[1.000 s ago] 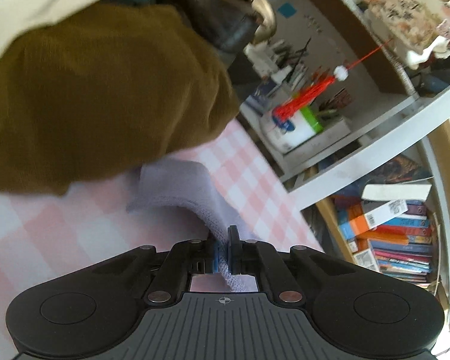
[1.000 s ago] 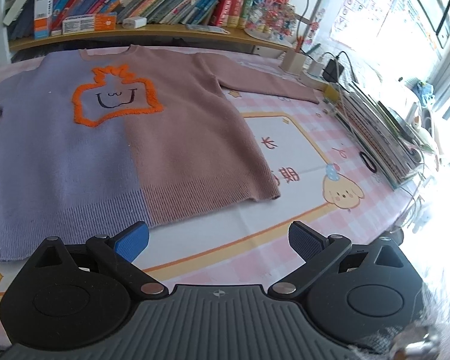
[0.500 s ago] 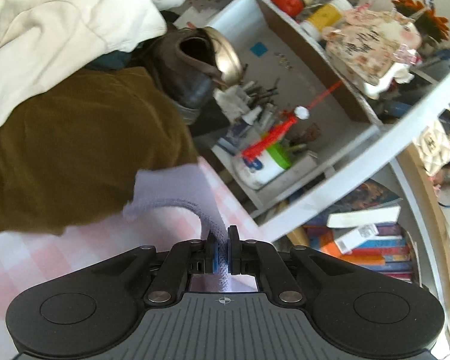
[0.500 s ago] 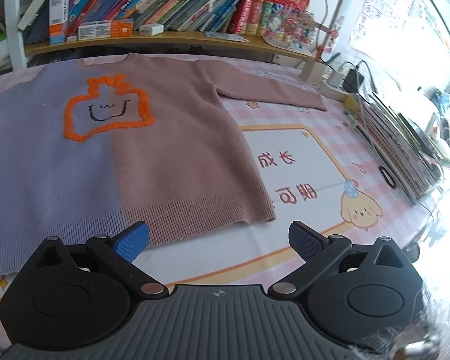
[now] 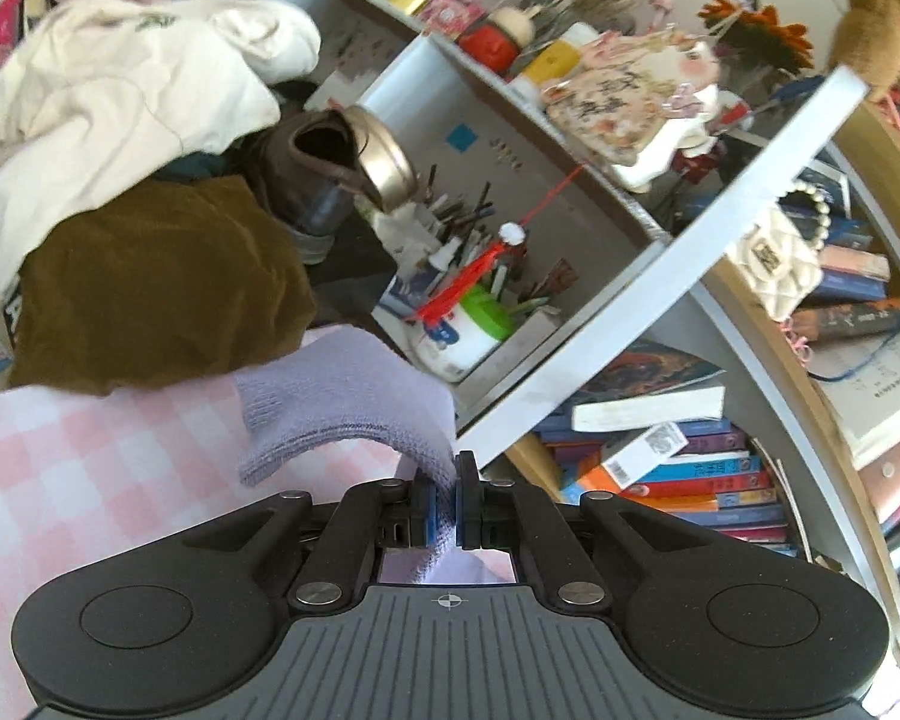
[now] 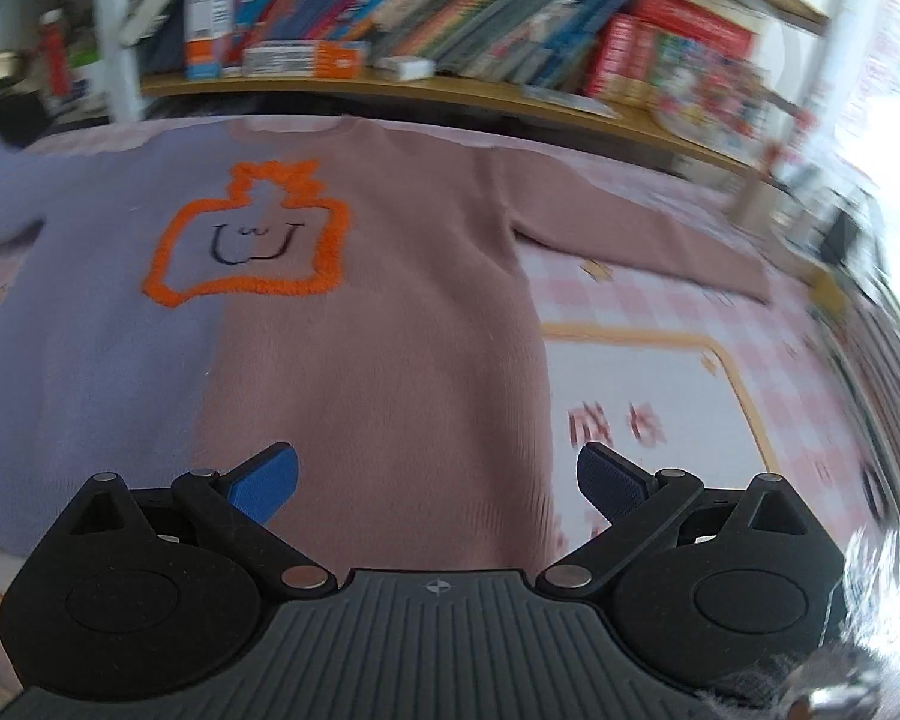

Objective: Fold clothes
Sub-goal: 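Lift the lavender sleeve with the left tool toward the sweater body, then lay the lavender sleeve across the sweater chest and open the left tool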

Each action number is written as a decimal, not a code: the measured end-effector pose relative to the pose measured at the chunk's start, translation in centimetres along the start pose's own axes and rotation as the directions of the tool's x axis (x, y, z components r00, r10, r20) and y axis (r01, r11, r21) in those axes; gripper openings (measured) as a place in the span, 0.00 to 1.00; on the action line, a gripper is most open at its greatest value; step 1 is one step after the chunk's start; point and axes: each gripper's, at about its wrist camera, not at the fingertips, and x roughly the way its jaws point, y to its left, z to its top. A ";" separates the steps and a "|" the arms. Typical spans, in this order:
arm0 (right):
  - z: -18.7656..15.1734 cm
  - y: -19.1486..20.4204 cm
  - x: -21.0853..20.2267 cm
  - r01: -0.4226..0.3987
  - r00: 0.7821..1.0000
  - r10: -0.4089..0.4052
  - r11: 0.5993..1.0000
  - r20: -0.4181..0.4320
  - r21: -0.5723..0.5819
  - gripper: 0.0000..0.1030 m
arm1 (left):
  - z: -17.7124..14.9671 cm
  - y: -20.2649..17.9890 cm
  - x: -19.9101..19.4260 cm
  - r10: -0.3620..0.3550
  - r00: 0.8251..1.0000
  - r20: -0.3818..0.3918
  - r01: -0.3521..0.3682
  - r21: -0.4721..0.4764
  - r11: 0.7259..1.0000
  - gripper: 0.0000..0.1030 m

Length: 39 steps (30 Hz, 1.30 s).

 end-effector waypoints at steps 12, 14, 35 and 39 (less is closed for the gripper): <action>1.4 -7.8 1.6 -0.196 0.978 0.204 0.969 0.040 -0.154 0.97 | -8.0 -12.8 -0.6 -0.008 1.000 0.023 0.003 0.228 0.974 0.04; 1.4 -8.8 1.7 -0.214 0.974 0.222 0.965 0.042 -0.150 0.97 | -9.1 -14.6 0.0 -0.006 1.000 0.007 0.004 0.265 0.964 0.04; 1.1 -14.1 2.9 -0.258 0.964 0.262 0.963 0.039 -0.076 0.97 | -21.5 -24.4 6.2 0.075 0.990 -0.120 0.030 0.698 0.716 0.04; 1.0 -14.4 3.3 -0.263 0.964 0.266 0.962 0.024 -0.076 0.97 | -23.2 -24.8 7.0 0.102 0.986 -0.130 0.029 0.745 0.667 0.04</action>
